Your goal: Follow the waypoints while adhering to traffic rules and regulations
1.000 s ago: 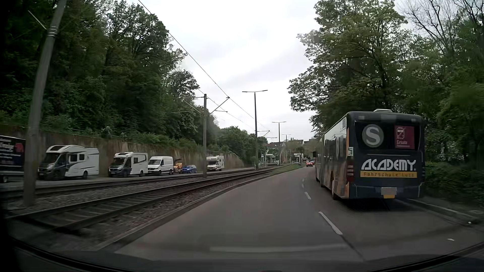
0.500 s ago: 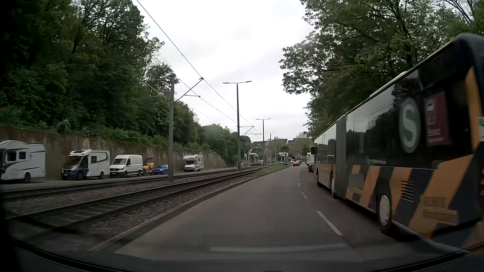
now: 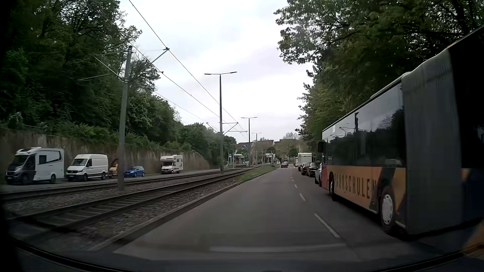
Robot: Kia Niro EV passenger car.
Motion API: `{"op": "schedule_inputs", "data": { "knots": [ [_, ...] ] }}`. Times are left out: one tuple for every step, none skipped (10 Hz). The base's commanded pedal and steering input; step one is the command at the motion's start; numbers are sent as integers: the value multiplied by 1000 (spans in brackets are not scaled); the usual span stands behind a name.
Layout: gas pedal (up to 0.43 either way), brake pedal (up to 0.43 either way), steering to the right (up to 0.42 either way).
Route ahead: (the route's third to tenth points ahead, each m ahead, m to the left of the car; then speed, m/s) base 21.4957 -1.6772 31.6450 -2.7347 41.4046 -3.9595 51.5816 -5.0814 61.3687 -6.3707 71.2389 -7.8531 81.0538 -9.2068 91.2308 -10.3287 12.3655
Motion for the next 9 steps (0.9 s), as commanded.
{"op": "schedule_inputs", "data": {
  "knots": [
    [138,0,35],
    [138,0,34],
    [138,0,33],
    [138,0,33],
    [138,0,32],
    [138,0,30],
    [138,0,26],
    [138,0,24],
    [138,0,22]
  ]
}}
